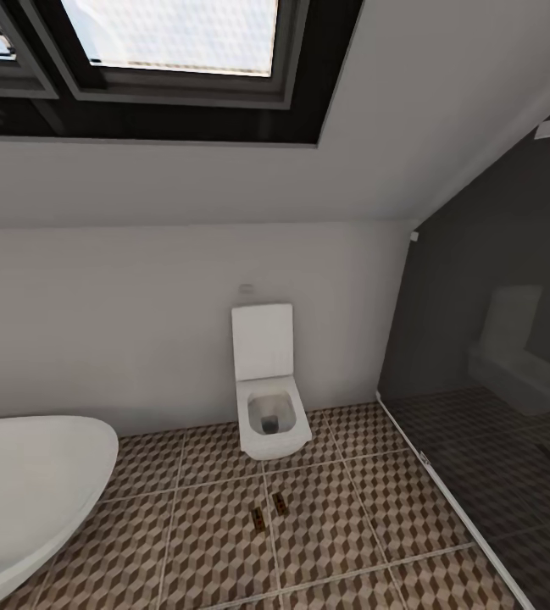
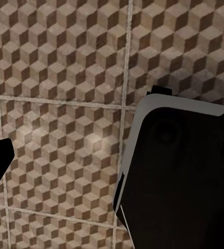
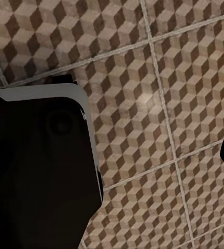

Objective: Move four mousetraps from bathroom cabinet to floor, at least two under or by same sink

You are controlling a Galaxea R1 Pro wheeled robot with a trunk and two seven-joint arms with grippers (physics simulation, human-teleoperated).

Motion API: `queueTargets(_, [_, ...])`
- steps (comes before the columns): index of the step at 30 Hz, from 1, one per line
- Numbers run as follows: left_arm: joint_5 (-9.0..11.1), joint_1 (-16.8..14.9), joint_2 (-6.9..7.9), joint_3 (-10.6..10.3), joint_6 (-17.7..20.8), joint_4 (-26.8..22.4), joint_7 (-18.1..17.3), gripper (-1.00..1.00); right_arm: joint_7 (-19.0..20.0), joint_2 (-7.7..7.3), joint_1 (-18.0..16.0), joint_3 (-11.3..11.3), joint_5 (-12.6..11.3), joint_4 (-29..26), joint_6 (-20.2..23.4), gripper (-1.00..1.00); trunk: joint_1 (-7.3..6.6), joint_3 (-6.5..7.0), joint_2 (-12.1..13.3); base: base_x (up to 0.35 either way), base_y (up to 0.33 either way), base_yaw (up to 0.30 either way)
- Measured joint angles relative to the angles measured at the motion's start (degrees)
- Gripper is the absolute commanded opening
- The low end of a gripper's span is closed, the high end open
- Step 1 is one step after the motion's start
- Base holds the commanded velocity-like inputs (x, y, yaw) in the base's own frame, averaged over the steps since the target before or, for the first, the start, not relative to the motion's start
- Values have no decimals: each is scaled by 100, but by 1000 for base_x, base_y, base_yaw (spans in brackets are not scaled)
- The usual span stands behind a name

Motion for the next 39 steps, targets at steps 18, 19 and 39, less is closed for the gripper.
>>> queueTargets(18, [16,66,37,33,-10,-2,16,100,0,0,0,0,0,0,0,100,0,0,0,0,0,0])
queueTargets(19, [15,84,49,38,-10,-2,16,100,0,0,0,0,0,0,0,100,0,0,0,0,0,0])
queueTargets(39, [14,173,30,42,-25,-46,-16,100,-3,13,-4,0,1,-6,1,100,0,0,0,0,0,0])
